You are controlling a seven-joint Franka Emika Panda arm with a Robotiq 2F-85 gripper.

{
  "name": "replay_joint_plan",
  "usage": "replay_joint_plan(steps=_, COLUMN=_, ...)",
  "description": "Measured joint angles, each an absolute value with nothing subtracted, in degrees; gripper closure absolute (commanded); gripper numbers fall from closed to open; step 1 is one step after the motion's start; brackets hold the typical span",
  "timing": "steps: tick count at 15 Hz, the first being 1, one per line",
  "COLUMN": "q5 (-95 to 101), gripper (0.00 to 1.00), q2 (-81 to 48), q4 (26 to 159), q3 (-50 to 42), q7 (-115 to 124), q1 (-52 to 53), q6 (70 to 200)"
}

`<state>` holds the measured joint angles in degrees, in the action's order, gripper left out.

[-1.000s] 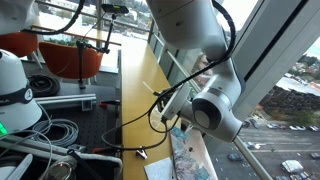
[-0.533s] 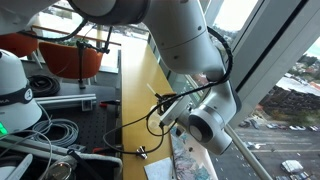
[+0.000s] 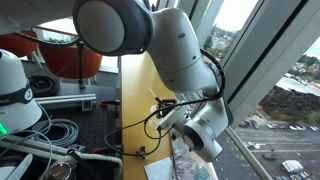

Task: Put the straw in the plastic cup

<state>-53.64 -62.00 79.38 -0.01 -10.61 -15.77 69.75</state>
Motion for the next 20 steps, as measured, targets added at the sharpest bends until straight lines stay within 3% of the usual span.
replay_joint_plan(steps=20, q5=-54.35, gripper=1.0, q2=-64.97, q4=75.55, q3=-0.9, q7=-1.53, q1=-16.17, q6=69.28)
